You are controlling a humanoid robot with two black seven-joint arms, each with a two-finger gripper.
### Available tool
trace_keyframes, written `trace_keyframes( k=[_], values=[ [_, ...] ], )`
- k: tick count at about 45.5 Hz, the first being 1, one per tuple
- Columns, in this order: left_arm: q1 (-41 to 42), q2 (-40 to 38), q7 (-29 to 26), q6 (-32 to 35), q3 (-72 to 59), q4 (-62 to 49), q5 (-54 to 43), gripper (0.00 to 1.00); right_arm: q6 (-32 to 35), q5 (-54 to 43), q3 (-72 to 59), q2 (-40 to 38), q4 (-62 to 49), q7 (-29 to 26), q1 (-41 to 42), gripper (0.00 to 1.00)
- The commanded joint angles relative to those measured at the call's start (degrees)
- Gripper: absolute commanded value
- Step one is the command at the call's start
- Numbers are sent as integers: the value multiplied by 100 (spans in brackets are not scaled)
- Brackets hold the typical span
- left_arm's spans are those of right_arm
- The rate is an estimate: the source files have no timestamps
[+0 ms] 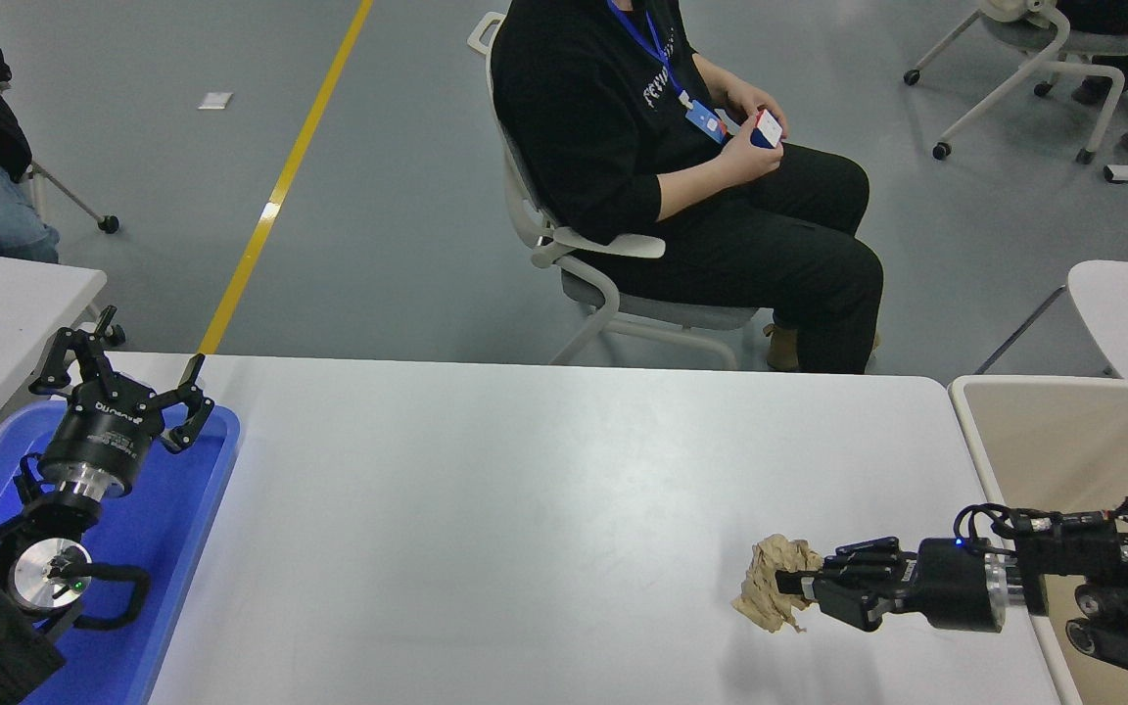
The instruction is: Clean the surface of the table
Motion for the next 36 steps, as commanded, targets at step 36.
trace_keyframes(
  k=[36],
  values=[
    [0, 3, 0, 0, 0, 0, 0, 100, 1071, 2742, 887, -524, -805, 63, 1853, 0]
  ],
)
